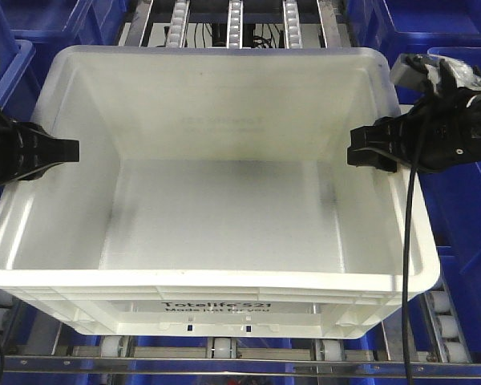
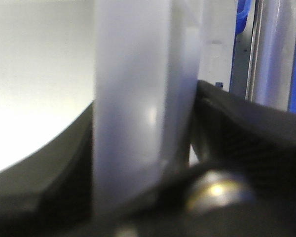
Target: Move bin from left to right shelf
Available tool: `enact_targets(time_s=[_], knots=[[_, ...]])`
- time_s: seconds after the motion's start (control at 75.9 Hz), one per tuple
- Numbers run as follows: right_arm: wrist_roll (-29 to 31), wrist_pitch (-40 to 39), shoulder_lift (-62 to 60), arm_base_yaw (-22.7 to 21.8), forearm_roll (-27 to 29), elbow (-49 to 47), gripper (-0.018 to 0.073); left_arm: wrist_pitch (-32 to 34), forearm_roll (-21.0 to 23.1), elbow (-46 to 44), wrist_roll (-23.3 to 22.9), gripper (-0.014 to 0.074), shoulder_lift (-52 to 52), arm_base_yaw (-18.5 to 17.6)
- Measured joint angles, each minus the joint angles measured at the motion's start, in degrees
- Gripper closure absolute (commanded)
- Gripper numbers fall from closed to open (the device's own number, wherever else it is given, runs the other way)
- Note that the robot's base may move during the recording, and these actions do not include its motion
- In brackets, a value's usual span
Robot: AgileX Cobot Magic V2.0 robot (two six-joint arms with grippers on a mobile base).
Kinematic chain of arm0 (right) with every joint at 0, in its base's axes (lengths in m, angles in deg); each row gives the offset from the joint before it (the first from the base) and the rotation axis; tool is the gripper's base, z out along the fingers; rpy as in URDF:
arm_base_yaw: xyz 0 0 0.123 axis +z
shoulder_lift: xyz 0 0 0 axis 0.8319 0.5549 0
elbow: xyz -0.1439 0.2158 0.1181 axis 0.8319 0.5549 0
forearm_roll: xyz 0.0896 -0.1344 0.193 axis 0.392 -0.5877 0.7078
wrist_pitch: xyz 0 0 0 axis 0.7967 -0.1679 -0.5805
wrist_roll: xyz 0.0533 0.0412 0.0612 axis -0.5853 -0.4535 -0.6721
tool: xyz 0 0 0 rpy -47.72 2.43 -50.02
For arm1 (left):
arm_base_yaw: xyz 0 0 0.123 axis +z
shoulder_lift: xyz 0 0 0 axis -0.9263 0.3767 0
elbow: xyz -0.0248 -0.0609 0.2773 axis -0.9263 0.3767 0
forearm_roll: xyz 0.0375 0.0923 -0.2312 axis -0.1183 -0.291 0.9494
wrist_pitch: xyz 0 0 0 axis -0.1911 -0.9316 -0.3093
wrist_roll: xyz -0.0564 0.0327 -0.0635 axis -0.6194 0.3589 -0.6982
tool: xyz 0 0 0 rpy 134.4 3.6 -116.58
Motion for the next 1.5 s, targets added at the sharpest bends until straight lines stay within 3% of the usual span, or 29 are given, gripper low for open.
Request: enact_targets(time_s=[0.883,1.502], knots=[[-2.91,6.13,-8.63,0.0,-0.12,0.0,0.0565,-6.16,0.91,0.0,-1.54,0.0603,-10.14,0.0],[-5.3,8.82,-11.1,0.0,-0.96,0.0,0.0565,-9.15,1.05,0.0,-2.09,0.0603,-11.33,-0.24]])
